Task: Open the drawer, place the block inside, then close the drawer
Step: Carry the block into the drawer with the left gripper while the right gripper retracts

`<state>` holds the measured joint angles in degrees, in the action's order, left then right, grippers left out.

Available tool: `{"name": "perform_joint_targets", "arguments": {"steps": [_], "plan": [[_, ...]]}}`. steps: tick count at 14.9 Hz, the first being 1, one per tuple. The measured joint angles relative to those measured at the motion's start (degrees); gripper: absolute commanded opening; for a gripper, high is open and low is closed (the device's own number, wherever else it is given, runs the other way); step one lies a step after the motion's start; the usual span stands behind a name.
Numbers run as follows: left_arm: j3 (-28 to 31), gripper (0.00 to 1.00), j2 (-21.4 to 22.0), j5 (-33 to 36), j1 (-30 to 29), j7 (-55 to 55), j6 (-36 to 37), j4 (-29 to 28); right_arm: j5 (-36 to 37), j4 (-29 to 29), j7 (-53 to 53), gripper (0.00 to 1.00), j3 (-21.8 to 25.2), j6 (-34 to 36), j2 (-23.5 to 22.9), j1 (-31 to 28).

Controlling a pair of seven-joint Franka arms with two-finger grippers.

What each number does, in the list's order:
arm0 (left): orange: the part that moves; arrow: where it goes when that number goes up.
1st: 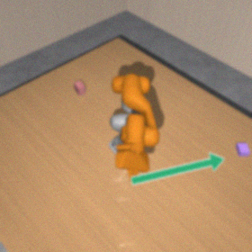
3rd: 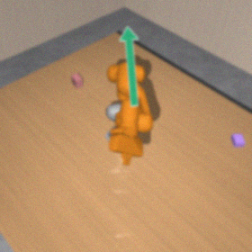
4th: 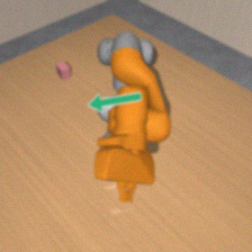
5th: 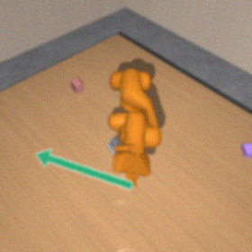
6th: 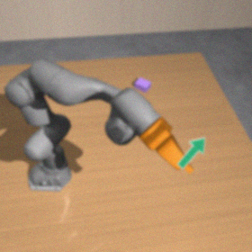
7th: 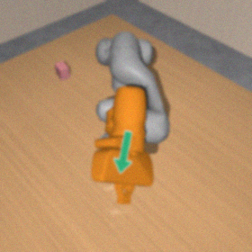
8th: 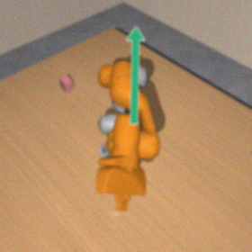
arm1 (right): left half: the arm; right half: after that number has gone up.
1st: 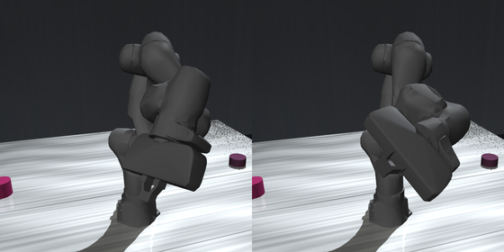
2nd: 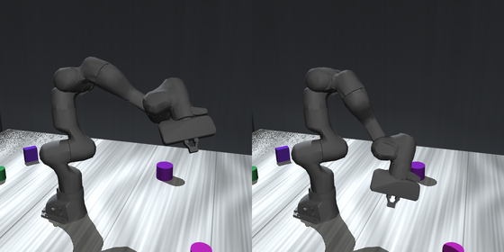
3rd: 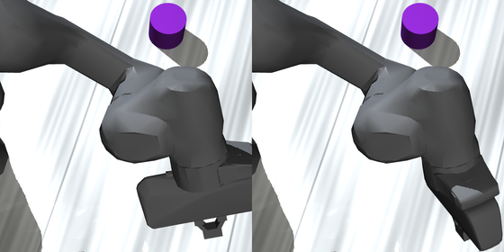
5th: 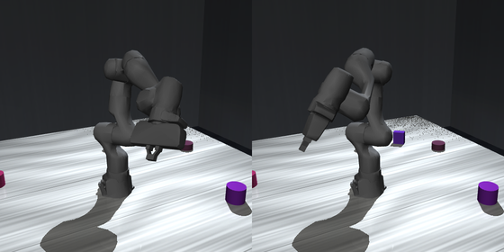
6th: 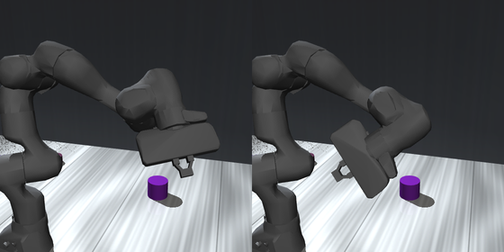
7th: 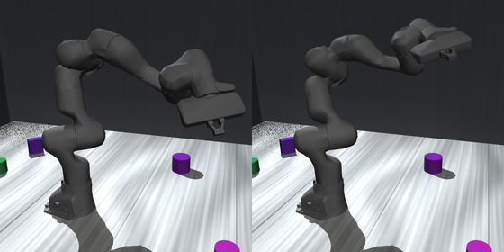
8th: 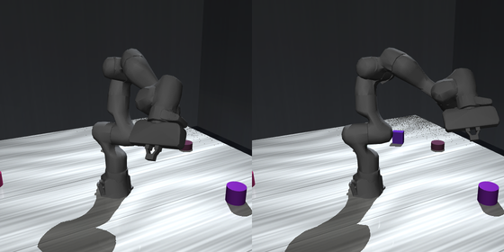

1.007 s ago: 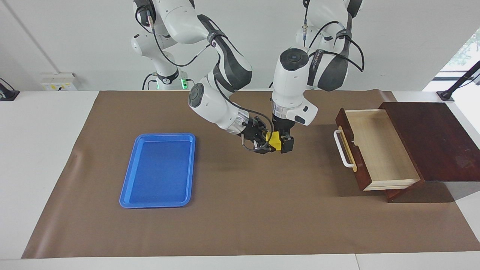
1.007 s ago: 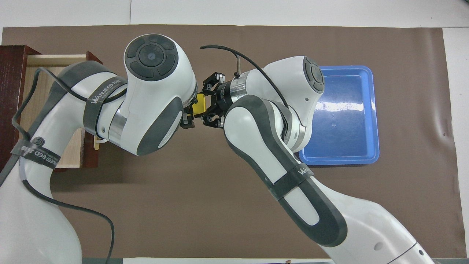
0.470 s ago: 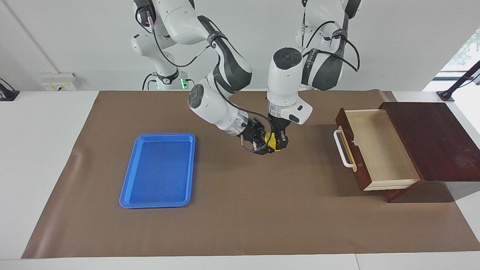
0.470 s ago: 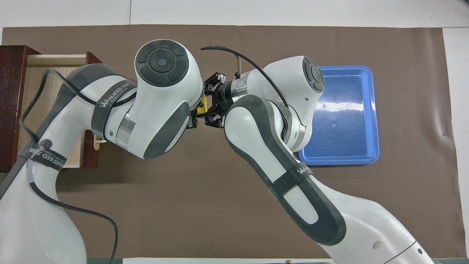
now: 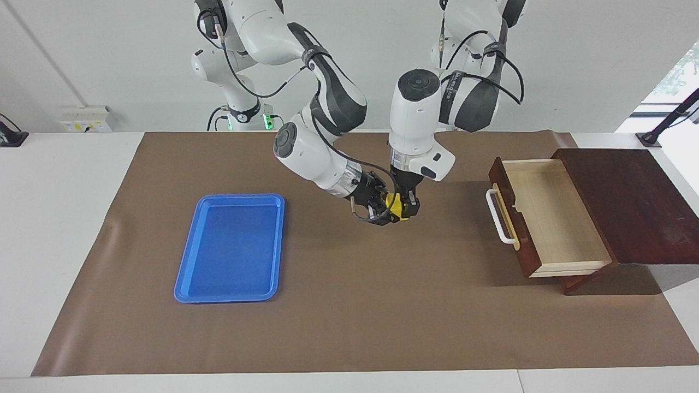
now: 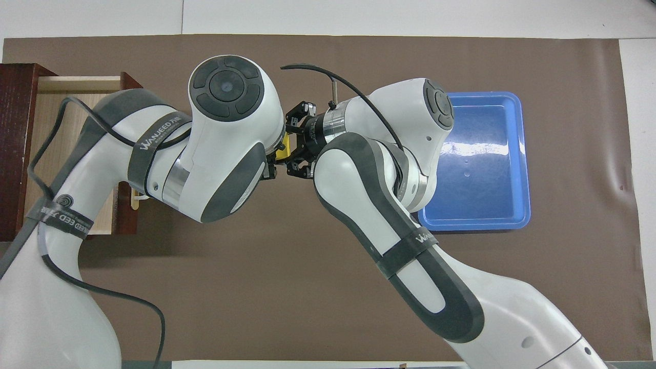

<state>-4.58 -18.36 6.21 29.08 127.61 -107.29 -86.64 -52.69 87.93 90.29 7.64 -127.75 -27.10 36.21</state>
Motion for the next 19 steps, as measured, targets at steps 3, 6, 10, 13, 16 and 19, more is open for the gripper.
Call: {"name": "perform_joint_targets", "arguments": {"steps": [3,6,10,13,16,19], "plan": [[0.0,0.0,0.0,0.0,0.0,0.27,0.0,0.01,-0.01,-0.05,0.32,1.0,0.21,0.51,0.0,-1.46],[0.24,0.0,0.01,0.0,-0.13,0.23,0.16,0.1,-0.01,-0.19,0.31,1.0,0.46,3.94,0.24,-4.7],[0.93,0.0,0.52,0.02,-3.42,-6.76,6.2,2.12,1.48,0.95,-3.6,1.0,1.01,10.66,2.62,-11.12],[1.32,0.0,2.62,-1.5,-10.64,-18.52,13.04,3.72,9.74,3.81,-14.1,1.0,1.2,16.91,6.33,-16.52],[1.51,0.0,4.36,-2.81,-19.32,-28.06,15.33,3.77,19.62,4.99,-27.36,1.0,1.25,24.26,9.68,-21.02],[1.59,0.0,4.42,-3.72,-26.22,-34.61,15.12,3.75,26.79,5.12,-42.18,1.0,1.28,31.01,12.43,-25.36]]}}
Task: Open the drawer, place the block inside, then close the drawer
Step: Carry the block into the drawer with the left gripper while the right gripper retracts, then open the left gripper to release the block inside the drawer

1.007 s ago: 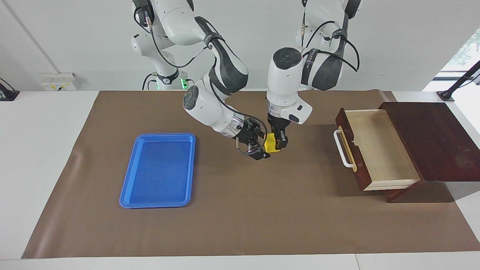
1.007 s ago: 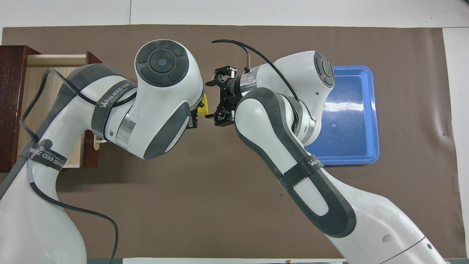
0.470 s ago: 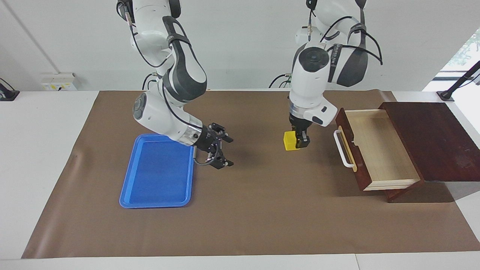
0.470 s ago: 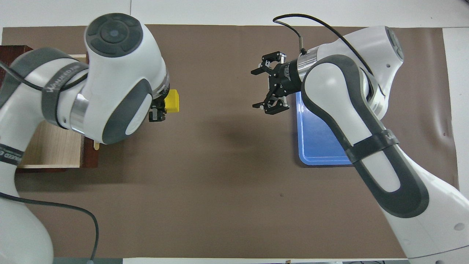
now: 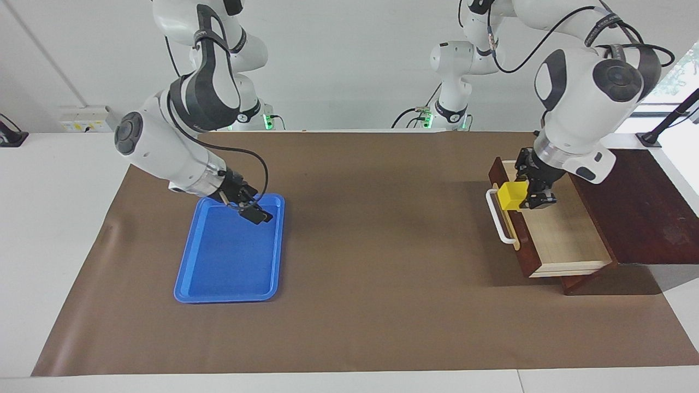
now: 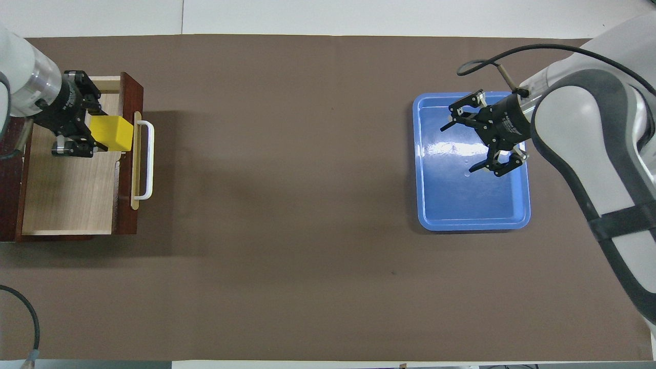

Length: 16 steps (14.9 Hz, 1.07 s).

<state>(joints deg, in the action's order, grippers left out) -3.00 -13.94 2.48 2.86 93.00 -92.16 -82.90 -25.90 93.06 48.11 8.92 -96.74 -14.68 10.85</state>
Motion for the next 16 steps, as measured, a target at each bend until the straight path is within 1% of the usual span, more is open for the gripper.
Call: {"name": "perform_joint_targets", "arguments": {"steps": [3,5,7,10,13,14,15,16], "plan": [[-0.02,0.0,-0.05,-1.78,-6.57,-4.82,-2.26,-0.42,6.61,-0.15,-13.63,1.0,0.02,4.58,3.08,-3.3],[-0.02,0.0,-0.07,-1.97,-8.52,-6.25,-5.13,-2.33,11.7,-0.22,-22.25,1.0,0.02,5.53,5.91,-3.78],[-0.01,0.0,0.17,-1.97,-8.73,-6.45,-9.71,-6.44,16.43,-0.24,-29.08,1.0,-0.23,6.3,9.13,-3.42],[-0.03,0.0,1.24,-1.97,-9.5,-6.58,-15.28,-13.5,21.0,-0.2,-38.91,1.0,-0.72,6.81,13.0,-2.93],[-0.06,0.01,2.96,-1.97,-9.79,-6.6,-17.67,-18.56,23.59,-0.11,-47.15,1.0,-0.82,6.95,14.29,-2.95],[-0.08,0.09,3.5,-1.97,-9.82,-6.6,-18.24,-19.76,24.25,-0.07,-48.21,1.0,-0.84,6.93,14.21,-2.95],[-0.1,0.59,4.06,-1.97,-9.82,-6.6,-18.52,-20.77,24.94,-0.06,-48.71,1.0,-0.9,6.89,14.1,-2.95],[-0.14,1.0,4.55,-1.97,-9.82,-6.6,-18.64,-21.57,25.25,-0.11,-48.9,1.0,-0.97,6.86,14.0,-2.94]]}}
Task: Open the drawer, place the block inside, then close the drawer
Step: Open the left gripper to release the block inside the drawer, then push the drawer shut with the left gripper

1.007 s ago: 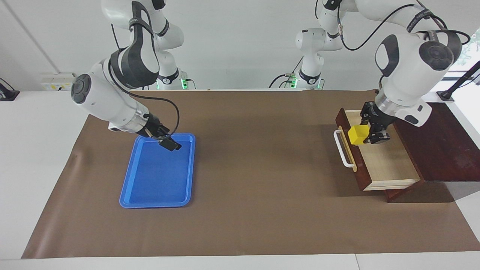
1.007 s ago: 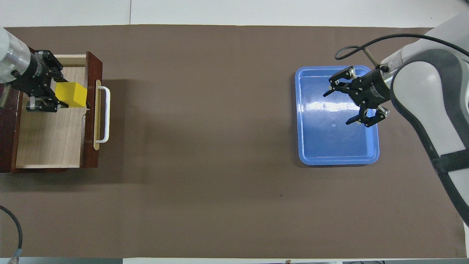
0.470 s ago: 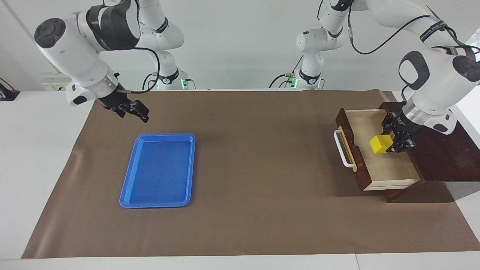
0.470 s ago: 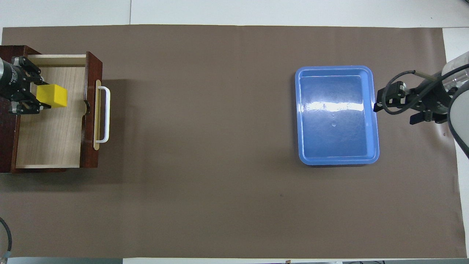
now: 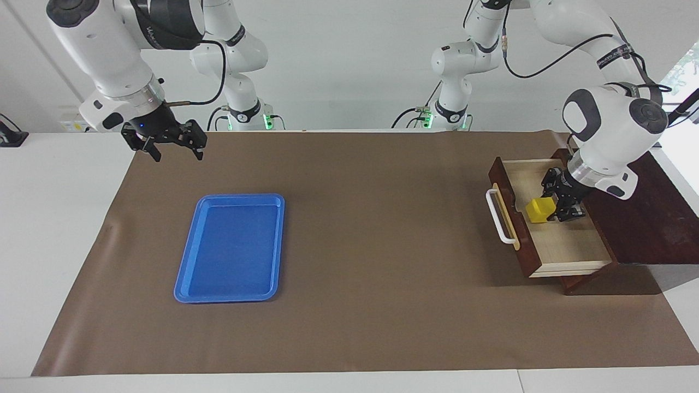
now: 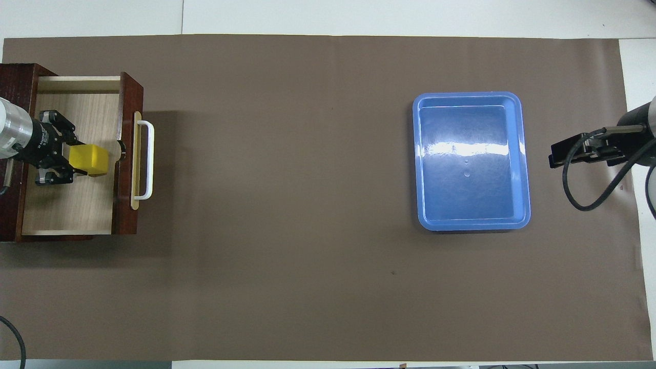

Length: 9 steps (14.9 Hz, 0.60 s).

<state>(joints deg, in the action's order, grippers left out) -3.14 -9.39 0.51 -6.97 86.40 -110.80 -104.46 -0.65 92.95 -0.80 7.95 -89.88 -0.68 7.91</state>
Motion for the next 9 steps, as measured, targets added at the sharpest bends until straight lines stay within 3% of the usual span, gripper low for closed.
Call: {"name": "perform_joint_targets", "arguments": {"steps": [6,9], "plan": [[-0.79,1.0,0.88,0.0,0.62,0.1,0.67,1.79,0.11,-0.51,-0.09,1.0,-0.09,0.27,-0.41,0.0],[-1.14,1.0,1.13,-0.03,5.45,6.82,3.21,6.21,0.11,-0.51,-0.09,1.0,-0.03,0.27,-0.45,-0.12]]}}
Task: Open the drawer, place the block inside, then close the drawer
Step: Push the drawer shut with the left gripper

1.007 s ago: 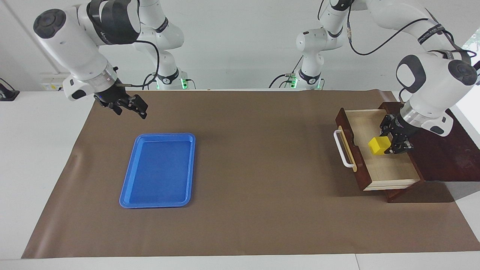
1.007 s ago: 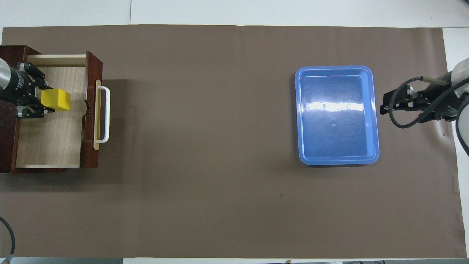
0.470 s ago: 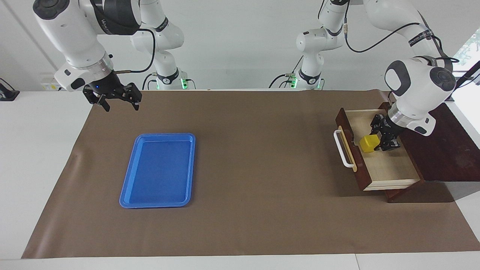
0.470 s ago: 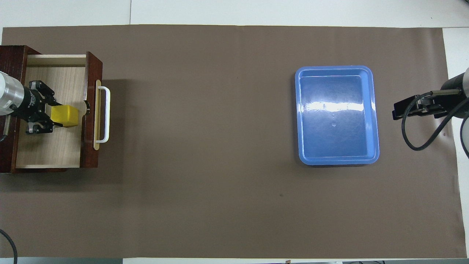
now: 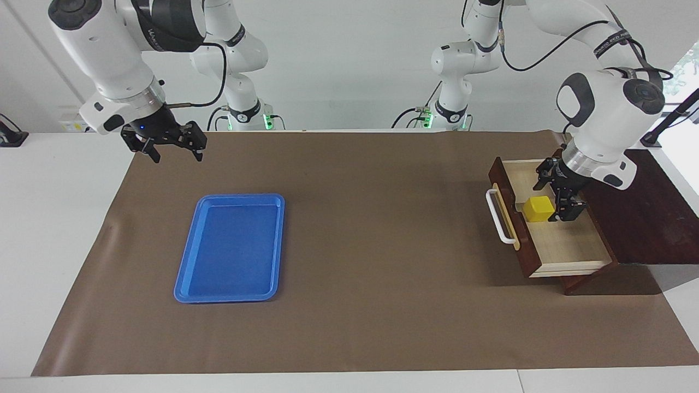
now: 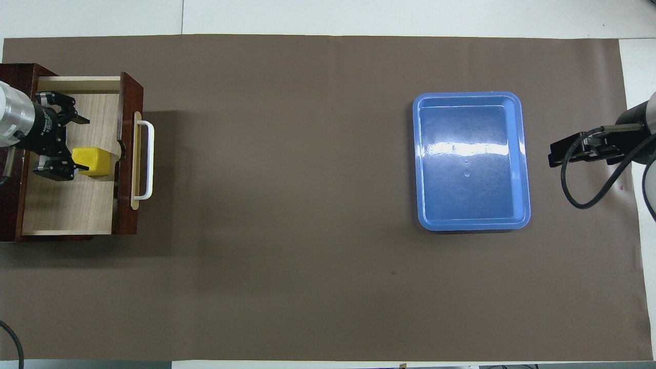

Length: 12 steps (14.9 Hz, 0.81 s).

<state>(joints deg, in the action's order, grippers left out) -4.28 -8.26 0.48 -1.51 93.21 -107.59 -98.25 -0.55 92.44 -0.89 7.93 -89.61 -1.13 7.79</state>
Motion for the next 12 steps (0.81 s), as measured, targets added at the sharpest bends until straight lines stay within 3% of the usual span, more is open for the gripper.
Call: {"name": "perform_joint_targets", "arguments": {"steps": [5,12], "plan": [[-0.21,1.0,-0.62,4.06,10.06,8.58,0.71,-0.55,0.0,0.0,0.0,1.0,0.3,0.0,-0.02,-0.68],[0.86,1.0,-0.84,9.15,10.25,9.77,-2.42,-7.15,0.0,0.0,0.0,1.0,0.44,0.17,-0.03,-1.63]]}}
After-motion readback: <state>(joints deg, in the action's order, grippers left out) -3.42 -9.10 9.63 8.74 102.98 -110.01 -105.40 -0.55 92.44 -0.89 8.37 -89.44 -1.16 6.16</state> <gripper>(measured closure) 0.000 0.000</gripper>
